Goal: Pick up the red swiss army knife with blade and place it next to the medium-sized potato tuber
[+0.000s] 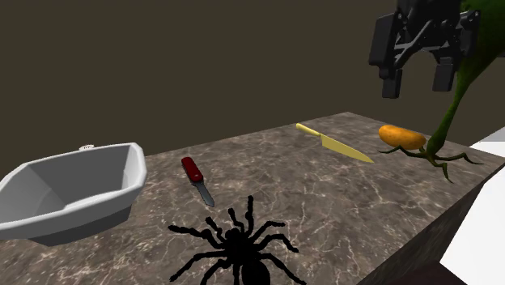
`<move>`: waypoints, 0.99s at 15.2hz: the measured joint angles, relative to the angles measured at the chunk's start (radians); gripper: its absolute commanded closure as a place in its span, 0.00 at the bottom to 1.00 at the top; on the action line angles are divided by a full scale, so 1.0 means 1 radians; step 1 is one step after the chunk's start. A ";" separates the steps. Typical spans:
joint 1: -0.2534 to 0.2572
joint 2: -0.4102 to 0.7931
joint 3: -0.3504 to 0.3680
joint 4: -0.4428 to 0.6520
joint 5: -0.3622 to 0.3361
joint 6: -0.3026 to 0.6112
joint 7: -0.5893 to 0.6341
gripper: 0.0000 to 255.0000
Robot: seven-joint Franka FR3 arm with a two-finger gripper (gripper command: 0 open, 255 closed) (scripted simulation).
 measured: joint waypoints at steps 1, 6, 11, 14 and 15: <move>0.000 0.000 0.000 0.000 0.000 0.000 0.000 0.00; 0.024 0.073 0.048 -0.024 0.043 0.108 0.056 0.00; 0.053 0.182 0.106 -0.030 0.085 0.241 0.122 0.00; 0.073 0.261 0.147 -0.013 0.108 0.316 0.169 0.00; 0.076 0.292 0.156 -0.002 0.111 0.340 0.179 0.00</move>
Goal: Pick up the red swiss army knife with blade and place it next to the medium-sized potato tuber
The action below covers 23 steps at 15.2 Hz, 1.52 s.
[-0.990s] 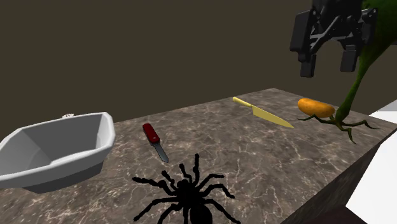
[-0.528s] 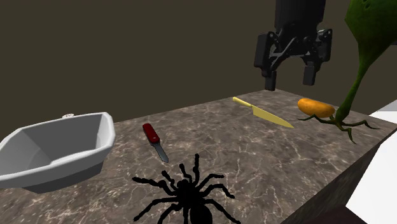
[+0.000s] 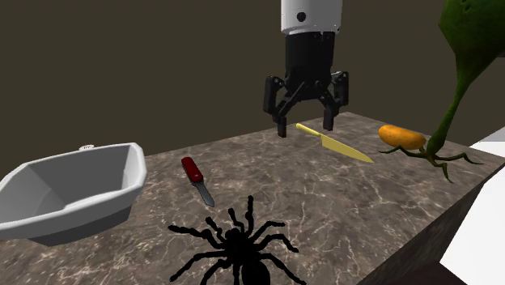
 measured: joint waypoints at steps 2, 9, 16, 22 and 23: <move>0.005 0.061 0.016 0.015 0.003 0.054 0.017 0.00; 0.034 0.284 0.089 0.124 -0.005 0.197 0.114 0.00; 0.075 0.530 0.141 0.290 -0.062 0.299 0.225 0.00; 0.120 0.726 0.153 0.459 -0.126 0.338 0.300 0.00; 0.123 0.735 0.153 0.461 -0.129 0.347 0.303 0.00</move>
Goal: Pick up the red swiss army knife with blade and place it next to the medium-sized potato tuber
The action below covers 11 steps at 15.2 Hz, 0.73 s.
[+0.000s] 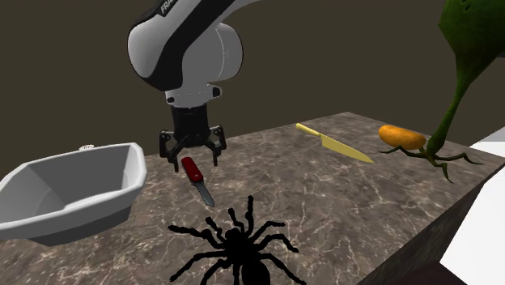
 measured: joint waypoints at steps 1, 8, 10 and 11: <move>0.002 0.011 -0.001 -0.001 -0.004 0.012 0.004 0.00; 0.009 0.060 -0.006 -0.021 -0.021 0.080 0.016 0.00; 0.009 0.061 -0.007 -0.023 -0.022 0.083 0.017 0.00; 0.009 0.062 -0.007 -0.023 -0.022 0.084 0.017 0.00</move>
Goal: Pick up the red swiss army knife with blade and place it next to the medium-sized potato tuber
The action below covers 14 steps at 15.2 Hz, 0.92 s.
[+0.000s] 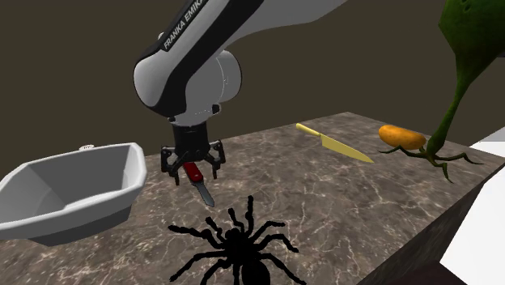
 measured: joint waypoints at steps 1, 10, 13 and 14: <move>0.000 0.000 0.000 0.000 0.000 0.000 0.000 0.00; -0.001 -0.001 -0.001 0.002 -0.001 0.000 -0.001 1.00; -0.001 -0.001 -0.001 0.001 -0.001 0.000 0.000 1.00; -0.001 -0.005 0.000 0.002 0.001 -0.005 -0.001 1.00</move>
